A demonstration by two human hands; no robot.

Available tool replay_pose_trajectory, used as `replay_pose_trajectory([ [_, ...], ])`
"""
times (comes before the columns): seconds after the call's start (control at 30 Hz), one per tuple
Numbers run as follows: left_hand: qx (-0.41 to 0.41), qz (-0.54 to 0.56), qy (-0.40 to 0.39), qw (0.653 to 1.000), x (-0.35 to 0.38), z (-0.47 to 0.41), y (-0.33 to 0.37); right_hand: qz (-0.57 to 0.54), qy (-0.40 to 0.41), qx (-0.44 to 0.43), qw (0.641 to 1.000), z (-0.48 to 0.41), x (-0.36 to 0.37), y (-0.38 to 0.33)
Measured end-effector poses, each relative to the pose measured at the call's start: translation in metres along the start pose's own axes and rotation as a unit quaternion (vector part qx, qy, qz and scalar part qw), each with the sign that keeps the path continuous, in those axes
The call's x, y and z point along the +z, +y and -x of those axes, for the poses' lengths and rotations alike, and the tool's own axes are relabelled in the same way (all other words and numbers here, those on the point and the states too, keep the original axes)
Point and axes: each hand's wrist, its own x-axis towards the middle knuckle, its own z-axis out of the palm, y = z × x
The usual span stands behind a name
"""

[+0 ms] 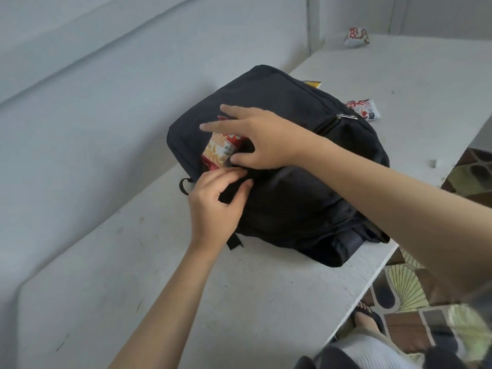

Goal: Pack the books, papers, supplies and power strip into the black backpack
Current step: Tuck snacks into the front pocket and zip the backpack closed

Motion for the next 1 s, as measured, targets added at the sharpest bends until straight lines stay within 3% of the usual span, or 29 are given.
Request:
replay_pose_trajectory([
  [0.07,-0.006,-0.001,0.005,1.0,0.001,0.002,0.001,0.031,-0.05,0.0,0.998,-0.009,-0.002,0.002],
  [0.13,-0.006,0.002,0.006,1.0,0.002,0.004,0.001,0.008,-0.02,0.004,1.0,-0.012,-0.004,0.006],
  [0.3,0.0,-0.008,-0.005,1.0,0.004,-0.001,0.001,-0.065,0.134,0.021,0.989,0.006,-0.004,0.015],
  [0.43,-0.011,-0.036,-0.053,0.998,0.006,-0.017,0.004,-0.137,0.281,0.084,0.946,0.036,-0.006,0.018],
  [0.57,-0.013,-0.036,-0.057,0.998,0.007,-0.041,0.007,-0.166,0.373,0.134,0.903,0.07,-0.006,0.016],
  [0.77,0.013,-0.05,0.046,0.998,-0.005,-0.075,0.017,-0.165,0.423,0.13,0.881,0.112,0.006,0.005],
  [1.0,0.06,-0.108,0.105,0.987,-0.011,-0.08,0.029,-0.093,0.345,0.138,0.924,0.094,0.012,0.01],
])
